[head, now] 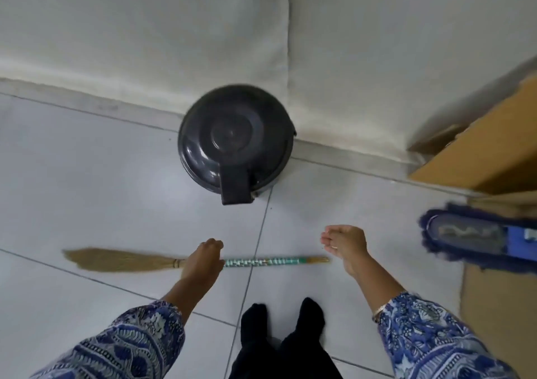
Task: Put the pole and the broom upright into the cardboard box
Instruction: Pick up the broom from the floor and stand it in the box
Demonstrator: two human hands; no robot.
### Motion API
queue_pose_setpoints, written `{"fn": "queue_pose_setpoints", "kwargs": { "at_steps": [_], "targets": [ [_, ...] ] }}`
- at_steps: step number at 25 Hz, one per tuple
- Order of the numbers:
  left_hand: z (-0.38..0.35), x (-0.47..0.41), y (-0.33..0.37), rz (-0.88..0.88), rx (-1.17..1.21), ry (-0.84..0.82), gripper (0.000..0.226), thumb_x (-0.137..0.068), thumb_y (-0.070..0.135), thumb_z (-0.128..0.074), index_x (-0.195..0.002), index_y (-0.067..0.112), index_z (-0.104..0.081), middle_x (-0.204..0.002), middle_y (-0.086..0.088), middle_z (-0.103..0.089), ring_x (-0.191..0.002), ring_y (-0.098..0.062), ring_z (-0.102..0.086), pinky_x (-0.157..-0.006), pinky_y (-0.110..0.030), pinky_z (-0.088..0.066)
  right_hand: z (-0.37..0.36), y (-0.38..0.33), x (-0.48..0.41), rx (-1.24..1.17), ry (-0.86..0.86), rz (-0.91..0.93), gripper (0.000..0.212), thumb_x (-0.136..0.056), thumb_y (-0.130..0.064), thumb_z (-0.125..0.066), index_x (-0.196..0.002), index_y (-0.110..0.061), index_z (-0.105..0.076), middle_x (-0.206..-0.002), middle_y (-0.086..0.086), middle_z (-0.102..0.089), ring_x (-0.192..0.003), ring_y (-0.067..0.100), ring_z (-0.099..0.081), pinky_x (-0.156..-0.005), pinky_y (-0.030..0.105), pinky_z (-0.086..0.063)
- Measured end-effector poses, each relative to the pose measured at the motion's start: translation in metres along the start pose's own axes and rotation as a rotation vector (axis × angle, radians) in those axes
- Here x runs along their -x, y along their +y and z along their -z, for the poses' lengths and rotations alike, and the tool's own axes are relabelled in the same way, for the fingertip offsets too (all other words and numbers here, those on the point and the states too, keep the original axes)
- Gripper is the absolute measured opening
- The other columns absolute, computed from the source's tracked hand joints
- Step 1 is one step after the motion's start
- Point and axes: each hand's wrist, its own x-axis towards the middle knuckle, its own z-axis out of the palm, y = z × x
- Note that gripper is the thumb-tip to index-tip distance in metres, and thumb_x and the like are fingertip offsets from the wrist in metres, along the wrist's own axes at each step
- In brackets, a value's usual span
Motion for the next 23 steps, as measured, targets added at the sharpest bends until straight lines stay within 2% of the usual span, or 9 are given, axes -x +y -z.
{"fn": "queue_pose_setpoints", "kwargs": {
  "at_steps": [3, 5, 6, 8, 9, 11, 15, 20, 23],
  "targets": [
    [-0.077, -0.065, -0.025, -0.03, -0.123, -0.091, 0.024, -0.087, 0.009, -0.052, -0.11, 0.003, -0.053, -0.119, -0.012, -0.056, -0.113, -0.028, -0.053, -0.086, -0.04, -0.048, -0.043, 0.084, -0.08, -0.075, 0.033, -0.203, 0.02, -0.084, 0.008, -0.053, -0.067, -0.002, -0.057, -0.056, 0.012, -0.056, -0.027, 0.006, -0.052, -0.043, 0.02, -0.044],
    [-0.127, -0.103, -0.043, -0.069, -0.171, -0.125, 0.018, -0.085, 0.005, -0.051, -0.102, 0.001, -0.052, -0.114, -0.015, -0.055, -0.11, -0.03, -0.053, -0.084, -0.041, -0.047, -0.071, 0.138, -0.128, -0.174, 0.053, -0.314, 0.009, -0.087, 0.004, -0.05, -0.088, 0.003, -0.059, -0.037, 0.008, -0.054, -0.02, 0.006, -0.046, -0.036, 0.017, -0.039],
    [-0.142, -0.116, -0.05, -0.073, -0.176, -0.129, 0.016, -0.084, 0.004, -0.052, -0.099, 0.001, -0.052, -0.113, -0.016, -0.054, -0.108, -0.032, -0.053, -0.083, -0.042, -0.047, -0.08, 0.154, -0.143, -0.243, 0.067, -0.39, 0.018, -0.089, 0.002, -0.047, -0.104, 0.006, -0.056, -0.036, 0.01, -0.057, -0.025, 0.009, -0.052, -0.036, 0.017, -0.042],
    [-0.177, -0.138, -0.068, -0.073, -0.199, -0.113, 0.013, -0.083, 0.001, -0.053, -0.096, 0.0, -0.051, -0.109, -0.018, -0.055, -0.105, -0.035, -0.054, -0.08, -0.045, -0.047, -0.099, 0.189, -0.172, -0.338, 0.094, -0.462, 0.037, -0.09, -0.003, -0.051, -0.124, 0.011, -0.048, -0.073, 0.027, -0.07, -0.055, 0.021, -0.066, -0.066, 0.022, -0.057],
    [-0.191, -0.147, -0.076, -0.082, -0.218, -0.096, 0.014, -0.082, -0.001, -0.053, -0.096, 0.0, -0.052, -0.108, -0.018, -0.055, -0.105, -0.036, -0.054, -0.08, -0.046, -0.047, -0.106, 0.2, -0.185, -0.37, 0.095, -0.469, 0.043, -0.088, -0.006, -0.057, -0.126, 0.011, -0.047, -0.086, 0.026, -0.068, -0.062, 0.023, -0.063, -0.076, 0.029, -0.057],
    [-0.208, -0.16, -0.087, -0.136, -0.277, -0.053, 0.024, -0.081, -0.008, -0.049, -0.104, 0.002, -0.052, -0.108, -0.018, -0.055, -0.104, -0.037, -0.053, -0.078, -0.049, -0.048, -0.118, 0.206, -0.198, -0.408, 0.07, -0.443, 0.05, -0.084, -0.011, -0.064, -0.126, 0.009, -0.047, -0.082, 0.021, -0.063, -0.065, 0.026, -0.06, -0.071, 0.03, -0.058],
    [-0.219, -0.169, -0.098, -0.259, -0.326, -0.002, 0.027, -0.082, -0.009, -0.048, -0.106, 0.002, -0.052, -0.107, -0.017, -0.053, -0.104, -0.035, -0.049, -0.074, -0.048, -0.051, -0.126, 0.2, -0.204, -0.524, 0.041, -0.45, 0.048, -0.082, -0.001, -0.062, -0.126, 0.009, -0.045, -0.121, 0.028, -0.061, -0.12, 0.037, -0.056, -0.1, 0.045, -0.046],
    [-0.183, -0.149, -0.069, -0.299, -0.29, -0.076, 0.018, -0.086, 0.005, -0.052, -0.1, -0.002, -0.06, -0.107, -0.018, -0.054, -0.103, -0.031, -0.051, -0.082, -0.039, -0.048, -0.103, 0.167, -0.18, -0.544, 0.121, -0.401, 0.046, -0.082, -0.003, -0.064, -0.122, 0.009, -0.047, -0.118, 0.028, -0.063, -0.104, 0.035, -0.066, -0.075, 0.037, -0.055],
    [-0.143, -0.124, -0.032, -0.319, -0.204, -0.076, 0.022, -0.084, 0.009, -0.057, -0.103, 0.001, -0.063, -0.107, -0.016, -0.057, -0.102, -0.03, -0.054, -0.084, -0.038, -0.048, -0.067, 0.124, -0.141, -0.569, 0.139, -0.329, 0.045, -0.081, -0.002, -0.065, -0.121, 0.011, -0.05, -0.116, 0.027, -0.064, -0.1, 0.033, -0.066, -0.073, 0.035, -0.053]
  ]
}}
